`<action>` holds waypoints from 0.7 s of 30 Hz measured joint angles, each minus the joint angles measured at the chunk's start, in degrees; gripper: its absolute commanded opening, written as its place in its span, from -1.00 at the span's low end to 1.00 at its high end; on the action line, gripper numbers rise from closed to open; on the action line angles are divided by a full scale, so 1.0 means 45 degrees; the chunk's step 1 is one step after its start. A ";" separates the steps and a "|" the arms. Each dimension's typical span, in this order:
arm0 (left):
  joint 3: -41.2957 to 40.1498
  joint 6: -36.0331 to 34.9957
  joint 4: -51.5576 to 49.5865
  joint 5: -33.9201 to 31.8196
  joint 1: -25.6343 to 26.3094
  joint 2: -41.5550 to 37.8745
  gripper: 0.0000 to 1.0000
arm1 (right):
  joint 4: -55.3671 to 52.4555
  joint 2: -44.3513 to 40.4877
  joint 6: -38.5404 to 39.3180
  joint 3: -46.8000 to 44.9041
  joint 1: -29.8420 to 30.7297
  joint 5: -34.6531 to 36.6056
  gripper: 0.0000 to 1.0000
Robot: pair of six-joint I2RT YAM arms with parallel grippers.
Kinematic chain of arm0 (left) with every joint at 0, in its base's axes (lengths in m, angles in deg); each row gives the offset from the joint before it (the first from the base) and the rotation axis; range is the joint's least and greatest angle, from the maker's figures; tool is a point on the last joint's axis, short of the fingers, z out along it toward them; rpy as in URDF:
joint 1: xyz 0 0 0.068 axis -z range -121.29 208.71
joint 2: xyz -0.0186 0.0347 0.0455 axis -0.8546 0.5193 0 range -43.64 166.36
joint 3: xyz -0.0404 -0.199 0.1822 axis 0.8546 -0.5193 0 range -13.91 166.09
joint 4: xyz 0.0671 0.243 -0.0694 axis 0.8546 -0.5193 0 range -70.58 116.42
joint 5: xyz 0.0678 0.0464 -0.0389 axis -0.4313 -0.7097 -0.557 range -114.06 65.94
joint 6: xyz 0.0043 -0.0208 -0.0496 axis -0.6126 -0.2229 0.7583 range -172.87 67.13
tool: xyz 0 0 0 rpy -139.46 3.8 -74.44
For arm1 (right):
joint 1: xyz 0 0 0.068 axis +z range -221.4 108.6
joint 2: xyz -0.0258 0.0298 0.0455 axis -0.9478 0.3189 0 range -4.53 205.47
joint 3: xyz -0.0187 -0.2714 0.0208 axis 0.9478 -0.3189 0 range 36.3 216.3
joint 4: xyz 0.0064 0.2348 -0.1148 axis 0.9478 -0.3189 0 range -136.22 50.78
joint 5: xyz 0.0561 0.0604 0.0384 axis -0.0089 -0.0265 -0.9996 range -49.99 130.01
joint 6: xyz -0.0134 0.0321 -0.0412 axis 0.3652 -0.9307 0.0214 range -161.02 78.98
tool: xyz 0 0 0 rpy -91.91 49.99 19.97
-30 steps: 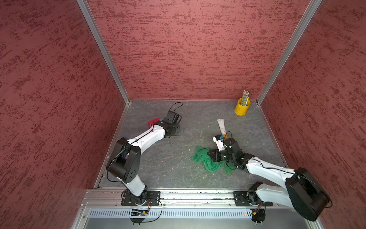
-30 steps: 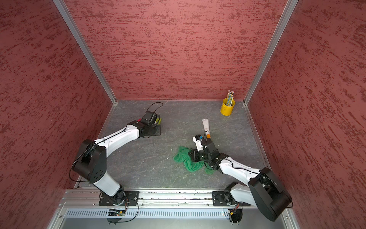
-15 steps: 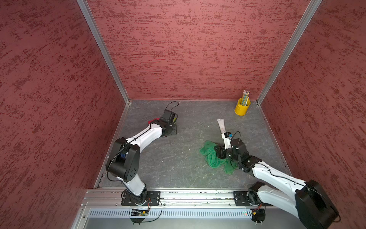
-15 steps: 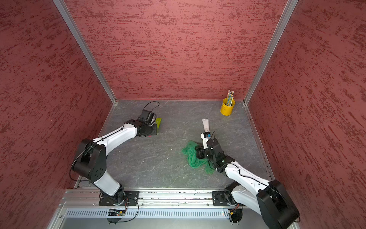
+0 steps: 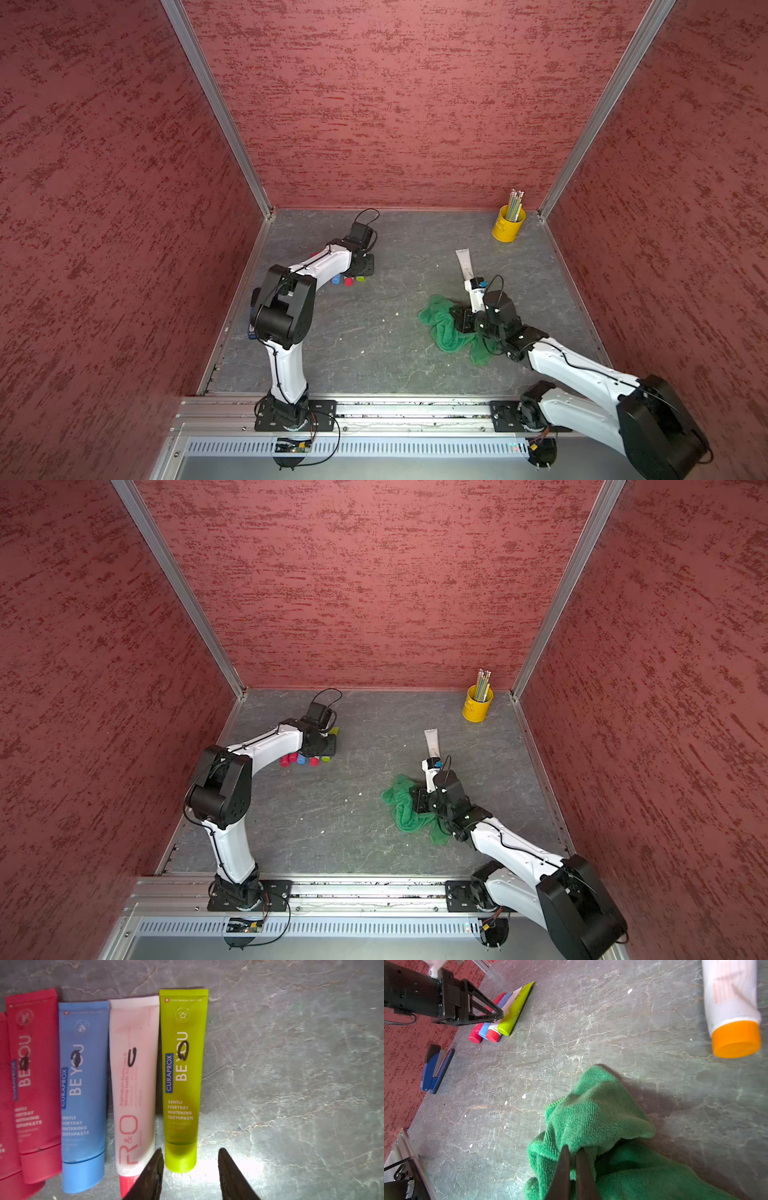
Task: Wipe the surface of the toothpaste tube
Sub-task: Move the toothpaste to the center of the board.
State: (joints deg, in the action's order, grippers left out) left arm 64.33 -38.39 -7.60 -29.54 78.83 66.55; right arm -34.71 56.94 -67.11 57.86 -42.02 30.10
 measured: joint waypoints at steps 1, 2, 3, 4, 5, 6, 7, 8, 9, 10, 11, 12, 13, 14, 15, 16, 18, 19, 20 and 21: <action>0.0058 0.0000 -0.0083 0.0005 -0.0049 0.0092 -0.13 | 0.0000 0.0000 0.0000 -0.0005 0.0005 -0.0005 -0.97; 0.0136 0.0000 -0.0175 0.0010 -0.0058 0.0199 -0.15 | 0.0000 0.0000 0.0000 -0.0005 0.0005 -0.0005 -0.97; 0.0243 -0.0005 -0.0253 0.0015 -0.0087 0.0311 -0.16 | 0.0000 0.0000 0.0000 -0.0005 0.0000 -0.0010 -0.97; 0.0364 -0.0019 -0.0301 0.0058 -0.0117 0.0471 -0.19 | 0.0000 0.0000 0.0000 -0.0005 0.0000 -0.0015 -0.97; 0.0457 -0.0044 -0.0340 0.0092 -0.0126 0.0602 -0.20 | 0.0000 0.0000 -0.0005 -0.0005 0.0000 -0.0015 -0.97; 0.0583 -0.0063 -0.0384 0.0155 -0.0151 0.0767 -0.21 | 0.0000 0.0000 -0.0005 -0.0005 -0.0005 -0.0019 -0.97; 0.0690 -0.0087 -0.0457 0.0209 -0.0180 0.0913 -0.22 | 0.0000 0.0000 -0.0005 -0.0005 -0.0010 -0.0019 -0.97; 0.0738 -0.0097 -0.0495 0.0267 -0.0185 0.0991 -0.22 | 0.0005 -0.0005 -0.0005 -0.0010 -0.0010 -0.0019 -0.97; 0.0821 -0.0117 -0.0617 0.0330 -0.0189 0.1078 -0.22 | 0.0005 -0.0010 -0.0005 -0.0019 -0.0019 -0.0024 -0.97; 0.0933 -0.0151 -0.0748 0.0389 -0.0194 0.1166 -0.23 | 0.0010 -0.0024 0.0000 -0.0044 -0.0029 -0.0024 -0.97; 0.1064 -0.0189 -0.0869 0.0447 -0.0199 0.1268 -0.25 | 0.0005 -0.0039 -0.0005 -0.0068 -0.0044 -0.0029 -0.97; 0.1219 -0.0228 -0.0971 0.0491 -0.0199 0.1360 -0.28 | 0.0005 -0.0053 -0.0005 -0.0092 -0.0053 -0.0029 -0.97; 0.1379 -0.0277 -0.1078 0.0534 -0.0199 0.1486 -0.33 | 0.0005 -0.0068 0.0000 -0.0112 -0.0063 -0.0034 -0.98; 0.1477 -0.0296 -0.1127 0.0554 -0.0199 0.1549 -0.37 | -0.0005 -0.0087 -0.0005 -0.0117 -0.0063 -0.0029 -0.98; 0.1559 -0.0345 -0.1195 0.0593 -0.0199 0.1617 -0.42 | -0.0005 -0.0107 -0.0005 -0.0126 -0.0068 -0.0029 -0.98; 0.1608 -0.0364 -0.1243 0.0631 -0.0204 0.1637 -0.48 | 0.0000 -0.0131 -0.0005 -0.0131 -0.0068 -0.0034 -0.98; 0.1632 -0.0408 -0.1302 0.0729 -0.0194 0.1637 -0.56 | -0.0015 -0.0209 -0.0005 -0.0146 -0.0097 -0.0058 -0.98; 0.1632 -0.0437 -0.1321 0.0772 -0.0170 0.1637 -0.58 | -0.0010 -0.0248 -0.0005 -0.0146 -0.0136 -0.0083 -0.98; 0.1632 -0.0476 -0.1336 0.0777 -0.0131 0.1637 -0.59 | -0.0015 -0.0316 -0.0010 -0.0146 -0.0199 -0.0112 -0.99; 0.1627 -0.0525 -0.1355 0.0772 -0.0083 0.1632 -0.59 | -0.0019 -0.0384 -0.0010 -0.0146 -0.0272 -0.0151 -0.99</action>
State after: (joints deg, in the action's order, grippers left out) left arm 71.65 -40.75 -13.70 -26.06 78.46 73.89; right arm -34.80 55.22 -67.15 57.20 -43.24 29.42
